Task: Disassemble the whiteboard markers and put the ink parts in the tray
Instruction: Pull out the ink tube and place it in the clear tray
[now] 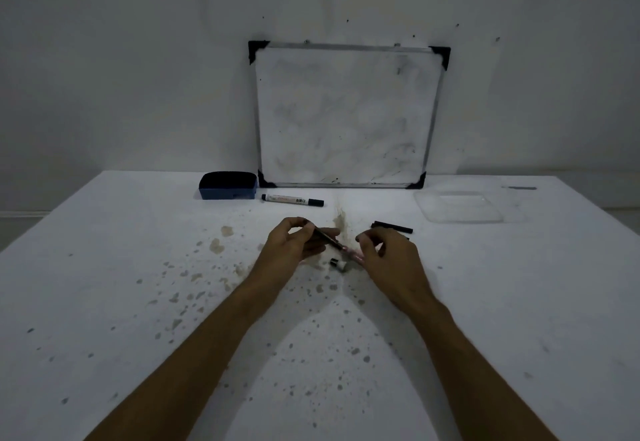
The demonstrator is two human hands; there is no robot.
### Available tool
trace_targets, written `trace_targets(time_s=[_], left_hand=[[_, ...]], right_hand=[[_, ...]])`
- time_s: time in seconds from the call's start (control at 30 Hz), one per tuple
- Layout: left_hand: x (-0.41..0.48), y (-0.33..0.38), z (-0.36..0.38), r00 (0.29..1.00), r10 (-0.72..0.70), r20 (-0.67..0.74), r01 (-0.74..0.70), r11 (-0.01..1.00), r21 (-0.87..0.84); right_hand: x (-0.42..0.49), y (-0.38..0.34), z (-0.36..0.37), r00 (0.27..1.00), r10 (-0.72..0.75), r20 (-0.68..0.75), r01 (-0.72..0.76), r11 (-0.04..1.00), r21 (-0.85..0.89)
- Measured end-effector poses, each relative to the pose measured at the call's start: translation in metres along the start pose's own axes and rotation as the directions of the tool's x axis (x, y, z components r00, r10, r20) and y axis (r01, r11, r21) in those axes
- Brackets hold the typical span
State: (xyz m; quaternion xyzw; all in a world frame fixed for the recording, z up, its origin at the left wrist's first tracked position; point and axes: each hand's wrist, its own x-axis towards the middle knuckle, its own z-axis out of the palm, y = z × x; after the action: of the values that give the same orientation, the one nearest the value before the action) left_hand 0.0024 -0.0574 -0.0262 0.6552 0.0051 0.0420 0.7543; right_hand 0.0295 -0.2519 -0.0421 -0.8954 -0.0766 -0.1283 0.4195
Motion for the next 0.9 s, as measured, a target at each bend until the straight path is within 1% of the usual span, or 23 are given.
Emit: trace_targets(time_s=[0.07,0.1,0.17,0.23,0.3,0.33,0.43,0.5,0.6,0.7,0.8,0.9], left_hand=[[0.004,0.006,0.019,0.999,0.022,0.041,-0.021,0.999,-0.033],[0.008,0.009,0.030,0.998,0.021,0.064,-0.020,1.000,-0.024],[0.022,0.017,0.057,0.997,0.021,0.073,-0.027,0.997,0.074],[0.039,0.024,0.087,0.996,0.036,0.079,-0.051,0.980,0.194],[0.059,0.028,0.118,0.993,0.043,0.107,-0.067,0.972,0.226],[0.069,0.029,0.133,0.991,0.044,0.125,-0.072,0.970,0.233],[0.101,0.030,0.177,0.982,0.074,0.176,-0.118,0.959,0.256],[0.123,0.030,0.203,0.975,0.108,0.196,-0.163,0.942,0.294],[0.157,0.023,0.231,0.969,0.104,0.223,-0.187,0.899,0.395],[0.184,0.010,0.252,0.946,0.060,0.318,-0.242,0.782,0.574],[0.201,0.000,0.272,0.917,-0.009,0.399,-0.290,0.673,0.681],[0.214,-0.007,0.284,0.909,-0.035,0.415,-0.354,0.459,0.815]], right_hand=[[0.003,0.009,-0.017,0.998,0.067,-0.023,-0.068,0.996,-0.062],[0.004,0.017,-0.028,0.992,0.119,-0.039,-0.122,0.987,-0.104],[0.006,0.039,-0.053,0.972,0.225,-0.066,-0.233,0.958,-0.167],[0.007,0.061,-0.077,0.953,0.286,-0.102,-0.301,0.933,-0.198],[0.011,0.080,-0.097,0.948,0.280,-0.154,-0.312,0.915,-0.257],[0.012,0.088,-0.107,0.950,0.270,-0.160,-0.308,0.898,-0.315],[0.012,0.116,-0.129,0.950,0.286,-0.122,-0.309,0.825,-0.474],[0.009,0.130,-0.137,0.950,0.287,-0.121,-0.307,0.802,-0.512],[0.010,0.138,-0.134,0.957,0.277,-0.089,-0.281,0.804,-0.525],[0.014,0.141,-0.133,0.957,0.281,-0.071,-0.275,0.804,-0.528],[0.016,0.145,-0.132,0.959,0.277,-0.062,-0.267,0.802,-0.534],[0.016,0.146,-0.131,0.959,0.274,-0.069,-0.268,0.804,-0.531]])
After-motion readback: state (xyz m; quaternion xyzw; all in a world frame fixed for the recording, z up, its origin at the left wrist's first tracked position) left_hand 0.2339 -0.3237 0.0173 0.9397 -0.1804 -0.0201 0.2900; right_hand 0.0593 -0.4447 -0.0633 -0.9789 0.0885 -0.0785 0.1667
